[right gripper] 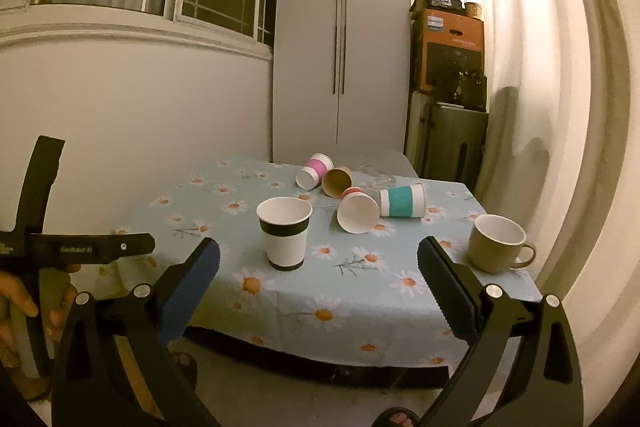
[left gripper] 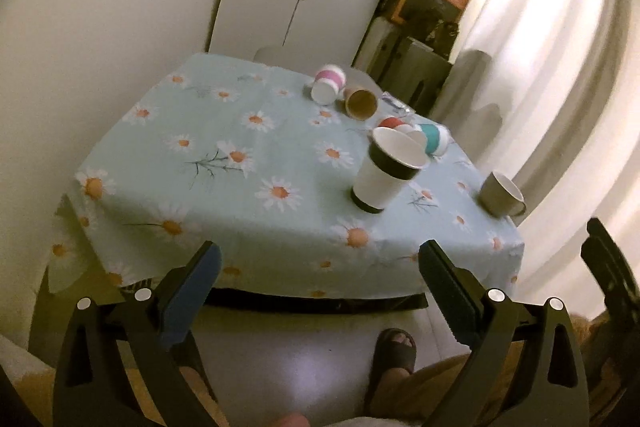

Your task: Flip cup upright

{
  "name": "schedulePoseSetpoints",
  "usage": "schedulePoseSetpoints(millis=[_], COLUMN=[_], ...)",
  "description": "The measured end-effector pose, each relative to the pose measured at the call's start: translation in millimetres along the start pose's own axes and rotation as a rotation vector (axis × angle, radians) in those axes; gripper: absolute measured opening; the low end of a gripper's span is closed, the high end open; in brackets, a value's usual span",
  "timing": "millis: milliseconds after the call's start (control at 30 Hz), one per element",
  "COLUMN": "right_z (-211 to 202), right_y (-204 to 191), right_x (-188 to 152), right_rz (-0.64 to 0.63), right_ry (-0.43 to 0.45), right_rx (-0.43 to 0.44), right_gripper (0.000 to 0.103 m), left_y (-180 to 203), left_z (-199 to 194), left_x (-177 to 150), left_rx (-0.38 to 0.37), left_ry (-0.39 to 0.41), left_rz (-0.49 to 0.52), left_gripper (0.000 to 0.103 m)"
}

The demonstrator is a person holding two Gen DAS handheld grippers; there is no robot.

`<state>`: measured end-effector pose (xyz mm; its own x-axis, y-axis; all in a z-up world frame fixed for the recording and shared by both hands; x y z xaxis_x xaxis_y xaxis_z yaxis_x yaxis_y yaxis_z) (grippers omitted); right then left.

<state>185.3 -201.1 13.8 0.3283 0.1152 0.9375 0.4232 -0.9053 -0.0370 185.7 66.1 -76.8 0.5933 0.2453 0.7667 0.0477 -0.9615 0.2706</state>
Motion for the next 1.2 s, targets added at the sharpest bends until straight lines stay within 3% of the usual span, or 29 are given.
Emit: schedulePoseSetpoints(millis=[67, 300, 367, 633, 833, 1200], right_z=[-12.7, -50.9, -57.4, -70.6, -73.4, -68.7], right_y=[4.7, 20.7, 21.5, -3.1, -9.1, -5.1], right_x=[-0.4, -8.5, -9.7, -16.4, -19.6, -21.1], right_rz=[0.018, 0.113, 0.099, 0.008, -0.020, -0.004], right_ry=[0.009, 0.014, 0.014, 0.024, 0.026, 0.010], right_rx=[0.000, 0.025, -0.004, 0.002, -0.018, -0.022], right_gripper=[0.098, 0.098, 0.098, 0.098, 0.098, 0.098], left_y=[6.5, 30.1, 36.3, 53.7, 68.7, 70.3], left_z=[-18.3, -72.0, -85.5, -113.7, -109.5, -107.0], left_x=[-0.2, -5.0, -10.7, -38.2, -46.5, -48.2], left_rx=[0.026, 0.015, -0.003, 0.019, 0.015, 0.023], left_ry=[0.064, 0.235, 0.263, 0.293, 0.271, 0.258], left_rz=[0.041, 0.126, 0.144, 0.202, 0.268, 0.276], left_gripper=[0.096, 0.096, 0.096, 0.096, 0.096, 0.096])
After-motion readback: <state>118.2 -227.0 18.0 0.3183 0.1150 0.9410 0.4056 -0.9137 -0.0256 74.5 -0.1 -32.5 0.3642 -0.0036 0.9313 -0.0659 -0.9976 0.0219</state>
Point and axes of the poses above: each gripper's, at about its wrist camera, not at the fingertips, and z roughly the way its jaws point, y to its right, x to its top, the point moved 8 cm from there along z, roughly the way its jaws point, and after that the axes turned 3 degrees about z, right-handed, at the moved point
